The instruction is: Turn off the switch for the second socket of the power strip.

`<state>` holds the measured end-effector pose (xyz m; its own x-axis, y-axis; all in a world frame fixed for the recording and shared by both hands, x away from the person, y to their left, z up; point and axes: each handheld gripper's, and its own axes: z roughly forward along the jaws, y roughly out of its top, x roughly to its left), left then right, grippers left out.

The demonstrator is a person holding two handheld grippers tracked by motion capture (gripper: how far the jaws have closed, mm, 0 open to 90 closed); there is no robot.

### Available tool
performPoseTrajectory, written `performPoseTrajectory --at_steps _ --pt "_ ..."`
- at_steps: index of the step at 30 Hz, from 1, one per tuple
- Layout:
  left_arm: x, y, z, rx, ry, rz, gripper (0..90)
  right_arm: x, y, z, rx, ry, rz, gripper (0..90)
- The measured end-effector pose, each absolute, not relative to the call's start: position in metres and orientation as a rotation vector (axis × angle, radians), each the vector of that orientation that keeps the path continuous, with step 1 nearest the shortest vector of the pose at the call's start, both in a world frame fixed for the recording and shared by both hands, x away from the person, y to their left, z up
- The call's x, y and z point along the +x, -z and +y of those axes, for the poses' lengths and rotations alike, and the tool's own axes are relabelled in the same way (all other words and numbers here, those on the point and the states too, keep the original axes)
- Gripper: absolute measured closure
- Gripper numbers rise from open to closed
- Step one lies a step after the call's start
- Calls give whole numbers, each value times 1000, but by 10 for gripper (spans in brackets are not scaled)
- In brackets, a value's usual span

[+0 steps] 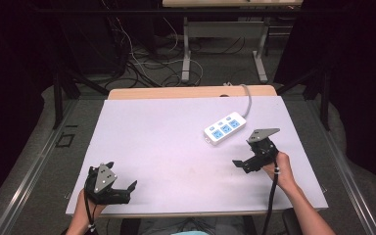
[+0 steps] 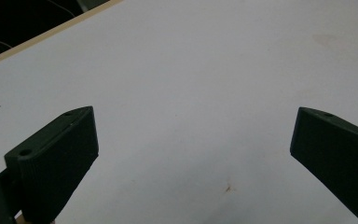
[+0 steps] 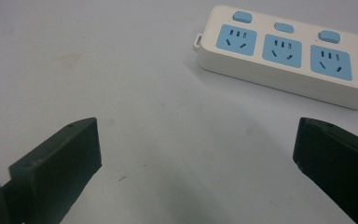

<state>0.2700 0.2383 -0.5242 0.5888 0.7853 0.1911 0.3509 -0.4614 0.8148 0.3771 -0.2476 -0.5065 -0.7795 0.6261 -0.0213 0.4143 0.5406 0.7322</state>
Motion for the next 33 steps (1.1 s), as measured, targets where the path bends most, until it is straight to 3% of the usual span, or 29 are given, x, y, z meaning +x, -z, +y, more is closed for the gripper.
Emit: performPoseTrajectory --at_steps 33 --pt "271 525 237 2066 -722 887 7 418 508 -229 890 -1075 2472 15"
